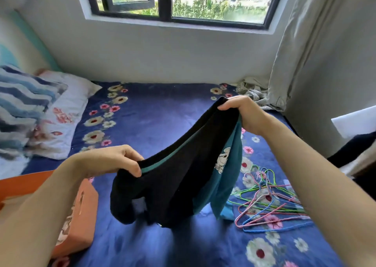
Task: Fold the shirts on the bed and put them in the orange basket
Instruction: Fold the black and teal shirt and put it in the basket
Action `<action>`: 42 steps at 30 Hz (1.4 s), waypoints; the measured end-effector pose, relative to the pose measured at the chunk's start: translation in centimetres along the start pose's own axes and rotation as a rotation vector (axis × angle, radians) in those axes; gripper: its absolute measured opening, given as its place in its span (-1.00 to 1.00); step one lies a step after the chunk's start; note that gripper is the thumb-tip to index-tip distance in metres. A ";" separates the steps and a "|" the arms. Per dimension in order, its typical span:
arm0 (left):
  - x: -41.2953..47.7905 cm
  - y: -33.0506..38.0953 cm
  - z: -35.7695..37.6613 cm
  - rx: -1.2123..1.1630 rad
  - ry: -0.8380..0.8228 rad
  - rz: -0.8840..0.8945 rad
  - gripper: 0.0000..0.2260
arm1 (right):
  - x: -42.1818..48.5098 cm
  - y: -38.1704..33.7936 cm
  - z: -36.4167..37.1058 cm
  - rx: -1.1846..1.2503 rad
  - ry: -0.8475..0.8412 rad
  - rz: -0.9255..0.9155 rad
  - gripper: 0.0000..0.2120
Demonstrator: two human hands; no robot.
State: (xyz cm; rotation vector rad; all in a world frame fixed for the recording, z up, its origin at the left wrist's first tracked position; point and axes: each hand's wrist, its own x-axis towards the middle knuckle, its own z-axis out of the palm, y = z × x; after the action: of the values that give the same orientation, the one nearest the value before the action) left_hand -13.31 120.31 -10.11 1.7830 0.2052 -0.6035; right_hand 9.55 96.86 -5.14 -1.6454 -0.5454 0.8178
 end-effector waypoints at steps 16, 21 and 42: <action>9.1 11.8 6.1 -0.179 0.559 0.194 -0.85 | -1.0 -1.8 0.7 -0.119 0.368 -0.265 -0.82; 11.2 14.5 4.8 -0.787 0.752 0.268 -0.91 | -4.2 2.3 0.2 -0.116 0.195 -0.099 -0.56; 6.6 7.2 -0.2 -1.858 0.899 0.239 -0.78 | -2.0 -5.0 -0.3 -1.498 0.189 -0.266 -0.62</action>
State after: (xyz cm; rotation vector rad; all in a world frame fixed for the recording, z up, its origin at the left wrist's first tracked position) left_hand -4.46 117.26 -7.28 0.0886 0.8054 0.5831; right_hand 8.86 96.34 0.16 -2.8194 -1.3820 -0.1116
